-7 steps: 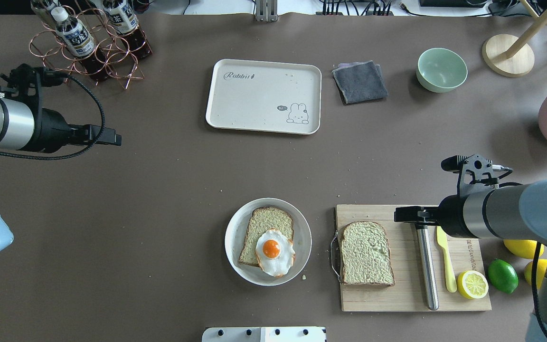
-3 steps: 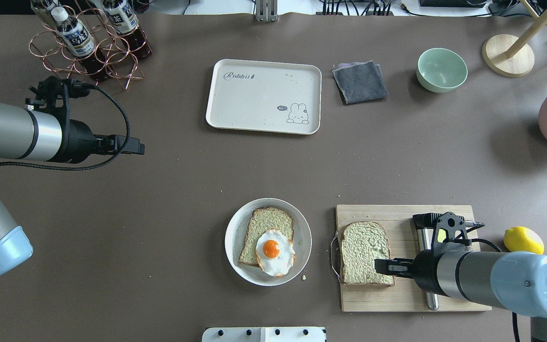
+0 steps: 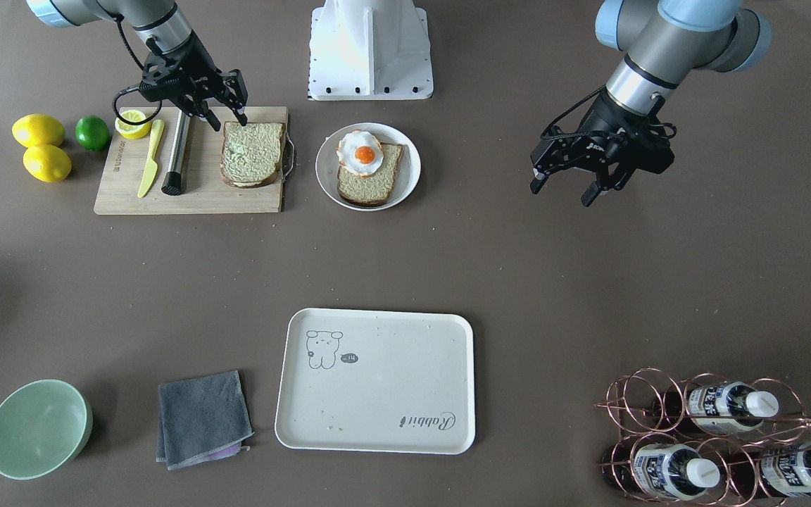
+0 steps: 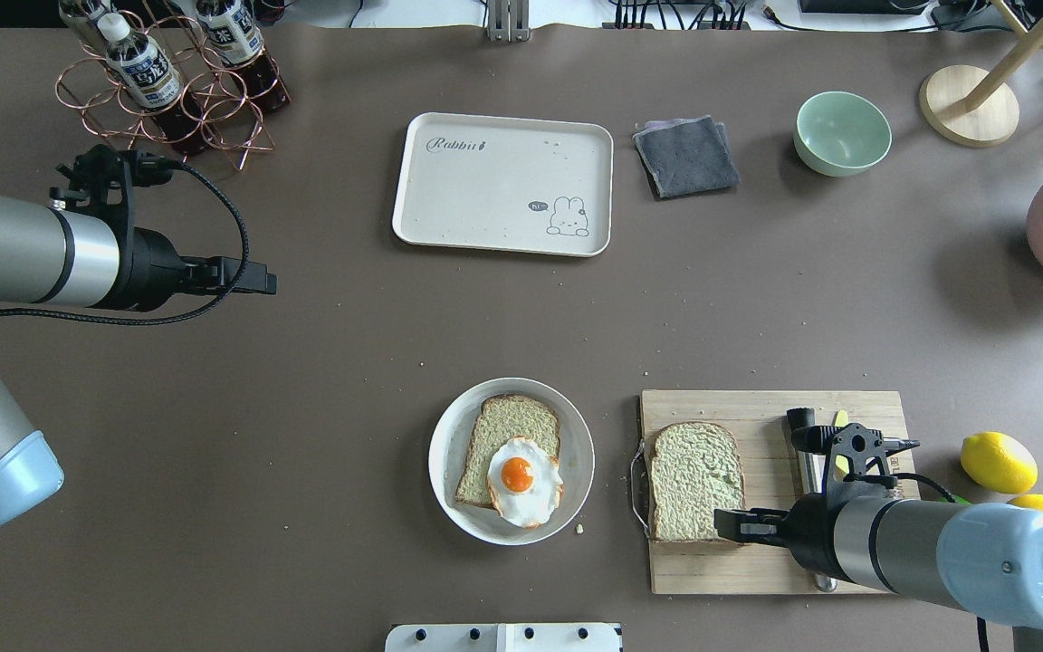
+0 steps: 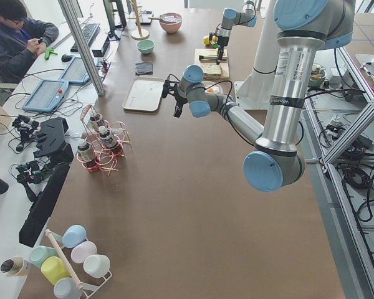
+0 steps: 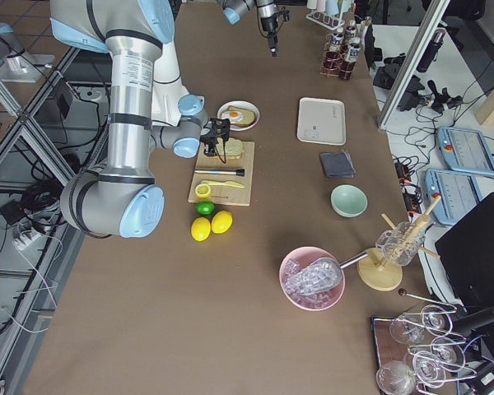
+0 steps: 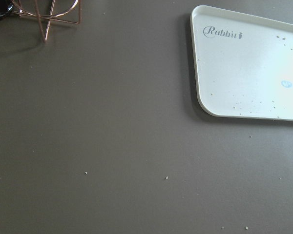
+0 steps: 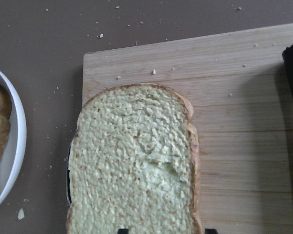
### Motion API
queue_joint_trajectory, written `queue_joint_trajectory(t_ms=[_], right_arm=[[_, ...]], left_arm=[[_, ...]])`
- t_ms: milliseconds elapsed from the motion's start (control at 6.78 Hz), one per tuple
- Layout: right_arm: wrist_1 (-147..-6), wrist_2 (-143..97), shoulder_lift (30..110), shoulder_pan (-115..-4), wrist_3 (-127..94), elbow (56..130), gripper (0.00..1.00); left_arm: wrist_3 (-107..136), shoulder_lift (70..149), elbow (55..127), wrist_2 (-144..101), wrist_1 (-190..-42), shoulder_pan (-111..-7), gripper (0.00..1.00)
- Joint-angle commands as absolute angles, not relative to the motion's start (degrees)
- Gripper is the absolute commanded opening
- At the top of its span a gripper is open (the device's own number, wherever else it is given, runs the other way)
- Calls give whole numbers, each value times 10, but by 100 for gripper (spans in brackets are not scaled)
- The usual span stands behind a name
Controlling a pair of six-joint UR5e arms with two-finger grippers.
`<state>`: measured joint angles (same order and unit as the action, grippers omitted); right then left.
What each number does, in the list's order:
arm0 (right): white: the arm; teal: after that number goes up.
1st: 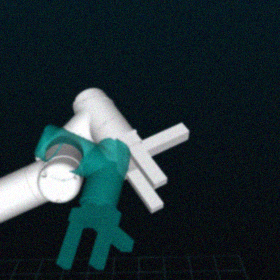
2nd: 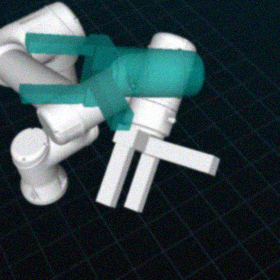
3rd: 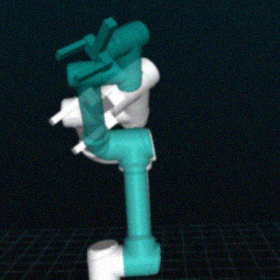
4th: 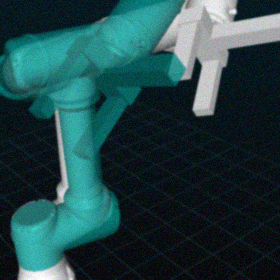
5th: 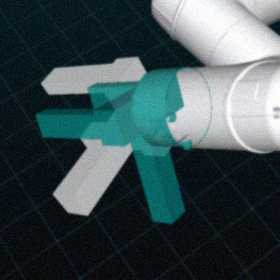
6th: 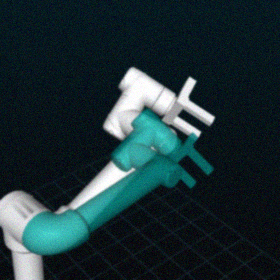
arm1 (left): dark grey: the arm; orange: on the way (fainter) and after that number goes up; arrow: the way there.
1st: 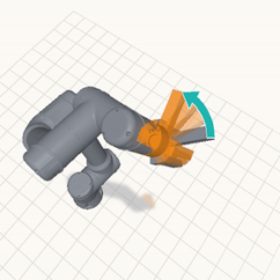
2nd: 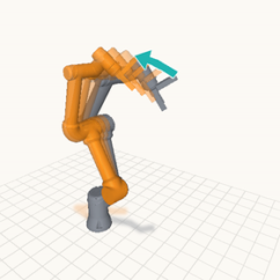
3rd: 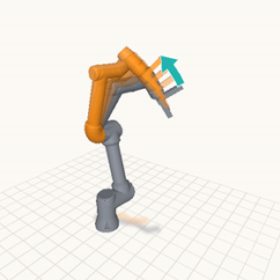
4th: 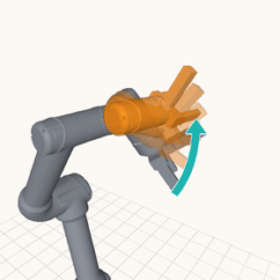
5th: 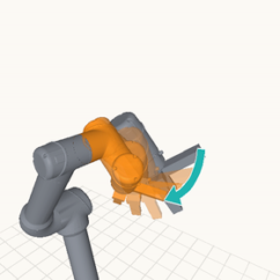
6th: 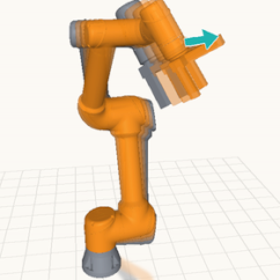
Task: Make sandwich and place on tray
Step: 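Lower the right gripper and grasp the bread slice's edge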
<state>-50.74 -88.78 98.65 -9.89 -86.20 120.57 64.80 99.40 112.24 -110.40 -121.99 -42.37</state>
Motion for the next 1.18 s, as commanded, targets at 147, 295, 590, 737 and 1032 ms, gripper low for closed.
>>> queue_joint_trajectory(t_ms=[147,295,590,737,1032], right_arm=[[-488,-886,987,-98,-863,1186,57],[-488,-886,990,-98,-863,1185,56],[-488,-883,987,-98,-865,1180,47],[-488,-883,986,-98,-865,1179,47],[-489,-883,984,-96,-862,1178,39]], left_arm=[[648,994,1122,-1104,-1220,-424,99],[648,995,1122,-1104,-1220,-424,99],[648,995,1122,-1104,-1220,-424,99],[647,996,1122,-1105,-1220,-424,99],[645,996,1122,-1105,-1220,-425,99]])
